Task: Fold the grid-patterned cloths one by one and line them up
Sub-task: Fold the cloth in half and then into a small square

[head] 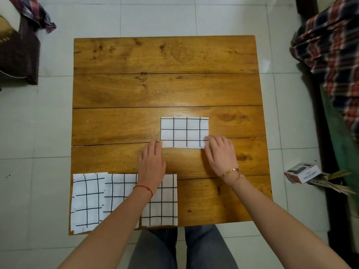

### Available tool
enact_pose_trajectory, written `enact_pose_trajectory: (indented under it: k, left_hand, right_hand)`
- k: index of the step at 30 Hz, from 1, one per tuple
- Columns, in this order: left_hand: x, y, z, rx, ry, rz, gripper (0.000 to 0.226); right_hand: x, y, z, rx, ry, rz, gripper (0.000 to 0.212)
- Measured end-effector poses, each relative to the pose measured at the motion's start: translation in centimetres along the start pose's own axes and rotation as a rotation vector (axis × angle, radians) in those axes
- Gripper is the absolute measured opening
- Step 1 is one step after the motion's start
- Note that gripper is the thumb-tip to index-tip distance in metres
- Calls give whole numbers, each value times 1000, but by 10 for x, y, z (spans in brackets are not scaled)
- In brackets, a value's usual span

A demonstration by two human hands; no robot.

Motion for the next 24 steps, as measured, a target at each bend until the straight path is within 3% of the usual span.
enact_pose_trajectory:
  k: [4, 9, 20, 24]
  left_hand:
    - [12, -14, -14, -189, 91, -229, 32]
    - [27, -30, -3, -307, 39, -502, 34]
    - [38, -20, 6, -450, 40, -608, 19]
    - [41, -17, 4, -517, 57, -624, 12]
  right_hand:
    - [52, 0, -20, 71, 77, 74, 25]
    - [108, -13, -16, 119, -5, 26, 21]
    - [131, -29, 14, 59, -154, -42, 15]
    - [129, -23, 19, 172, -191, -22, 11]
Point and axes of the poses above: each hand's wrist, its own x-axis towards the middle knuckle, its own z-axis out of the palm, y = z × x, the point moved 9 cm from there along x, towards the middle knuckle, and after that the axes turned 2 degrees about -z, right-handed, at the moved point
